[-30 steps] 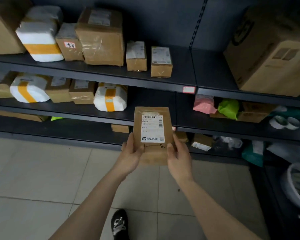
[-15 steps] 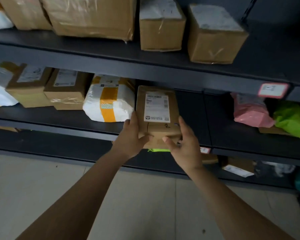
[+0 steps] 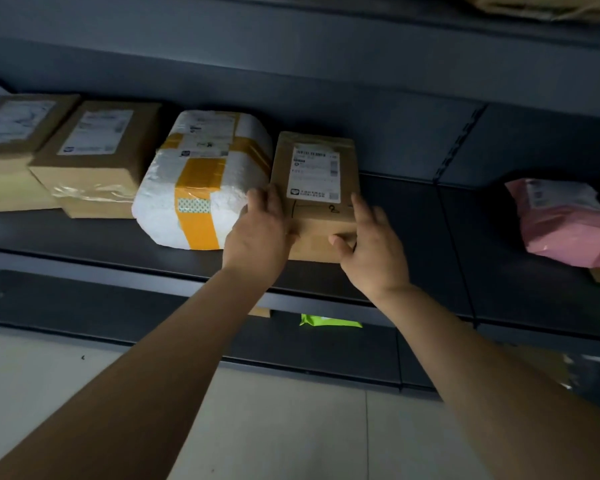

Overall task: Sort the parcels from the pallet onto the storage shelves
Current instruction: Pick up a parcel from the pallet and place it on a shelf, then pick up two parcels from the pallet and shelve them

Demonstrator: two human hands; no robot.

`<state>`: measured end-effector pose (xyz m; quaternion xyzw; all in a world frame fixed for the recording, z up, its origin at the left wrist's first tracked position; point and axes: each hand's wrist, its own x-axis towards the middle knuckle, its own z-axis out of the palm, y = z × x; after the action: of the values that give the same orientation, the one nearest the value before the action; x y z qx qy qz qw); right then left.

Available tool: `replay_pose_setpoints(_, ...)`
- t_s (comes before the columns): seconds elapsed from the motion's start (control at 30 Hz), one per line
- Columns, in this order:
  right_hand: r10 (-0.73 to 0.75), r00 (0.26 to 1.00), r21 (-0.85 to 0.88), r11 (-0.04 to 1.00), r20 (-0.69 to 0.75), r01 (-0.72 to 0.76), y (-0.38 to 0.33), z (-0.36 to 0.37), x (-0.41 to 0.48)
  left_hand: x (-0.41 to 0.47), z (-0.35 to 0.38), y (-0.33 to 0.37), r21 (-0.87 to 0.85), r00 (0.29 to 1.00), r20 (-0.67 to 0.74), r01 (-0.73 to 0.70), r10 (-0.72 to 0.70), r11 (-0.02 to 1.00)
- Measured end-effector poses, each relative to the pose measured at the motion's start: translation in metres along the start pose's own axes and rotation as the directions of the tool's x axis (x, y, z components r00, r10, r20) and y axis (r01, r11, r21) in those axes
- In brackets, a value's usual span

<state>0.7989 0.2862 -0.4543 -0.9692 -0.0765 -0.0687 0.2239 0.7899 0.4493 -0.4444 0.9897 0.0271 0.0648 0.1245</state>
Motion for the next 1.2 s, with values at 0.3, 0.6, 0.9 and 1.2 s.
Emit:
replay_pose_setpoints(0.3,-0.004,0.997,-0.204,0.979,0.077,0.020,-0.003,-0.006,0.016,0.014,-0.005,0.005,0.126,0.998,0.055,0.014,-0.021,0.992)
replay_pose_setpoints(0.6,0.157,0.942,-0.316,0.947,0.295,-0.059,-0.020,-0.073,-0.048,-0.052,-0.059,0.002,0.391,0.959,0.283,-0.087,-0.030,0.916)
replay_pose_setpoints(0.9,0.238,0.884,-0.411,0.910,0.402,-0.058,-0.050,-0.165,-0.176,-0.154,-0.151,0.033,0.387,0.887,0.447,-0.308,0.116,0.869)
replay_pose_setpoints(1.2,0.488,0.824,-0.462,0.824,0.288,-0.327,-0.090,-0.306,-0.338,-0.260,-0.253,0.107,0.317,0.740,0.508,-0.637,0.441,0.703)
